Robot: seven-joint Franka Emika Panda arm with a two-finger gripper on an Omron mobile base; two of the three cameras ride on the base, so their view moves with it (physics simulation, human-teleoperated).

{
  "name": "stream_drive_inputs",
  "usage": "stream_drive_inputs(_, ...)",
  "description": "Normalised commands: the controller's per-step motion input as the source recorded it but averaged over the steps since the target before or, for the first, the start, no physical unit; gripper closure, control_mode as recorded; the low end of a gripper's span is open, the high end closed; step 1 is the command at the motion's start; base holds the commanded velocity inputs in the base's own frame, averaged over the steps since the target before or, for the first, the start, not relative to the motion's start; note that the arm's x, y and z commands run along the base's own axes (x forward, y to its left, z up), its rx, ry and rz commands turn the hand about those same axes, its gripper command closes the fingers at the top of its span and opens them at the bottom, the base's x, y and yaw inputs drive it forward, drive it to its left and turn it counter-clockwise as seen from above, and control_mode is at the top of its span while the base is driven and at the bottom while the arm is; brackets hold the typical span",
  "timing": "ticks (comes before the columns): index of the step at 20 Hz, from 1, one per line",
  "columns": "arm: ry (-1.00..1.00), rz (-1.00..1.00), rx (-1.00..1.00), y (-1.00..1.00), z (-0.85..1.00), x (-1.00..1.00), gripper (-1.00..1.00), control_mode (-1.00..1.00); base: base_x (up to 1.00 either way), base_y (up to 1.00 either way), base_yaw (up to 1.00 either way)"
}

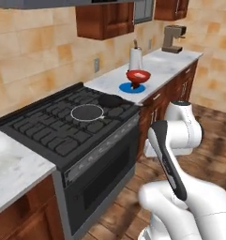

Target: Place one of the steaks on the plate and the other in the bowl. Then place the bowl in the fridge.

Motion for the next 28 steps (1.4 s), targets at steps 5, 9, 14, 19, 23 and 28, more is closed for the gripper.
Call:
stream_drive_inputs(5, 0.00, 0.00, 0.00, 0.00, 0.00, 0.00, -1.00, 1.00, 0.52, -1.00, 0.30)
stream_drive_inputs(9, 0.00, 0.00, 0.00, 0.00, 0.00, 0.00, -1.00, 1.00, 0.23, -1.00, 0.41)
stream_drive_inputs(14, 0.00, 0.00, 0.00, 0.00, 0.00, 0.00, -1.00, 1.00, 0.11, -1.00, 0.45)
stream_drive_inputs(19, 0.00, 0.00, 0.00, 0.00, 0.00, 0.00, -1.00, 1.00, 0.13, -1.00, 0.35)
stream_drive_inputs(23, 0.00, 0.00, 0.00, 0.00, 0.00, 0.00, -1.00, 1.00, 0.24, -1.00, 0.26)
stream_drive_inputs(28, 0.00, 0.00, 0.00, 0.00, 0.00, 0.00, -1.00, 1.00, 0.41, -1.00, 0.28)
